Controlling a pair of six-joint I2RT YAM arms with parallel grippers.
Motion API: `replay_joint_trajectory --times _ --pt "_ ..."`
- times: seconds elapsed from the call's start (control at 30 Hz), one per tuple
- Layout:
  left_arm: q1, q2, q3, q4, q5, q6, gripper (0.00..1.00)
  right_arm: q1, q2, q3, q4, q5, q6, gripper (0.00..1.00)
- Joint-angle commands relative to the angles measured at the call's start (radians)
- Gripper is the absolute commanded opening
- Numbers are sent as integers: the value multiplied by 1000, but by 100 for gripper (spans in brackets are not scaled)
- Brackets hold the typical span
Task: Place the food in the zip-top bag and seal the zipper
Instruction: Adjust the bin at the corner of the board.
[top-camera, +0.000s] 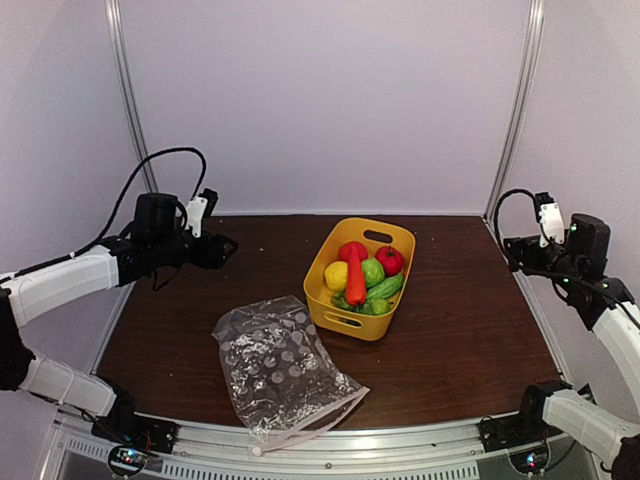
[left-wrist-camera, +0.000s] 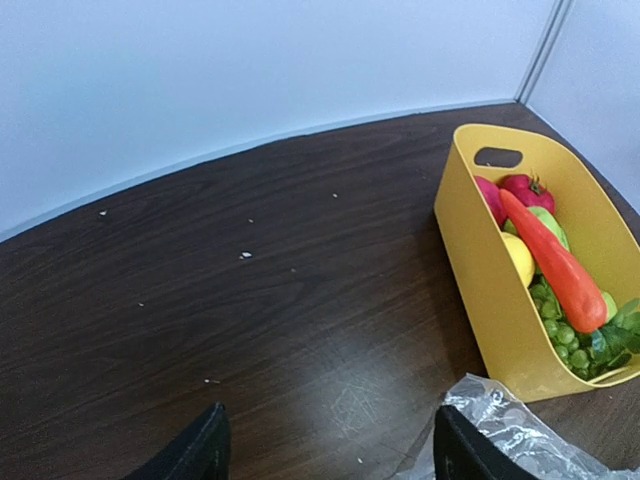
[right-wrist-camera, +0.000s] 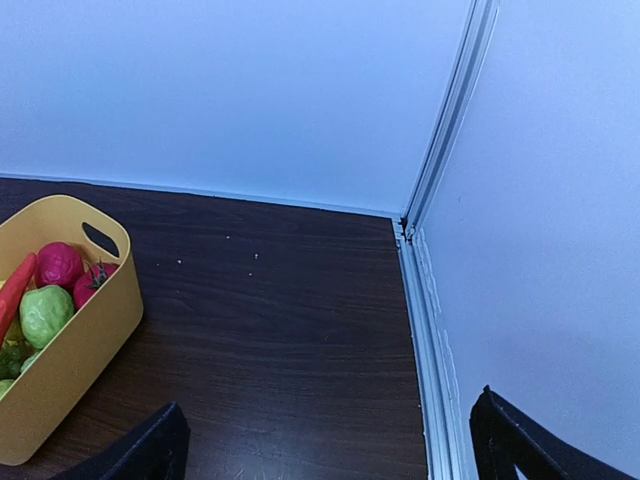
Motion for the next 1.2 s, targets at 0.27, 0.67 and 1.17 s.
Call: replay_joint_trajectory --times 0.27,0.67,1.17 --pt "-83 284 370 -204 65 -23 59 -25 -9 -53 -63 -183 -164 100" --pt "-148 610 711 -310 159 -27 58 -29 -27 -77 -79 -222 -215 100" --pt "-282 932 997 -414 95 -51 57 -36 -27 -93 -83 -224 -246 100"
